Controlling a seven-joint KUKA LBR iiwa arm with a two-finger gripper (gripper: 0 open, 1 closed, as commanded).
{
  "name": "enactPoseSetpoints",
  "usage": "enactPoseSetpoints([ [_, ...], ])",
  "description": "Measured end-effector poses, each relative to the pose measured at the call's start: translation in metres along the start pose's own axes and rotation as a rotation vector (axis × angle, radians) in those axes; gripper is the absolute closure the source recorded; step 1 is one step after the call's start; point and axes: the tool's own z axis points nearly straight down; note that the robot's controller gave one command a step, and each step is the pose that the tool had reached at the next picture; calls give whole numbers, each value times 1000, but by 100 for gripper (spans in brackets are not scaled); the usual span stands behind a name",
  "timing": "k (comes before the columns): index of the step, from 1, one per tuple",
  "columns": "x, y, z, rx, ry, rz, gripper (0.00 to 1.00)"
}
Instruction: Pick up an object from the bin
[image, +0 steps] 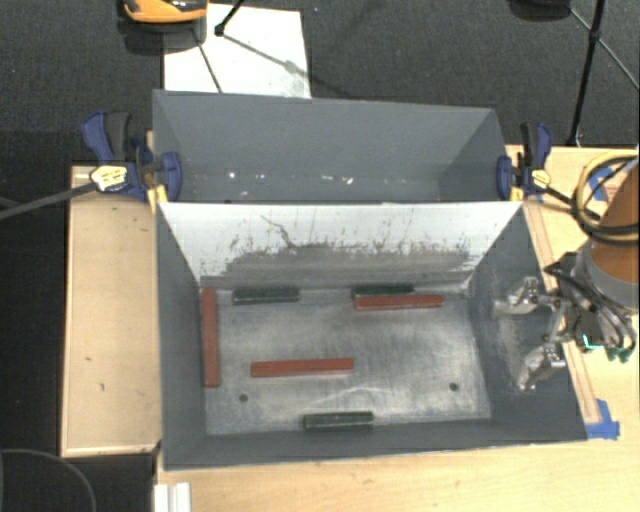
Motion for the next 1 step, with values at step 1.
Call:
enactPoseSetpoints([
  [1, -1, 0, -2, 1, -4, -2, 0],
])
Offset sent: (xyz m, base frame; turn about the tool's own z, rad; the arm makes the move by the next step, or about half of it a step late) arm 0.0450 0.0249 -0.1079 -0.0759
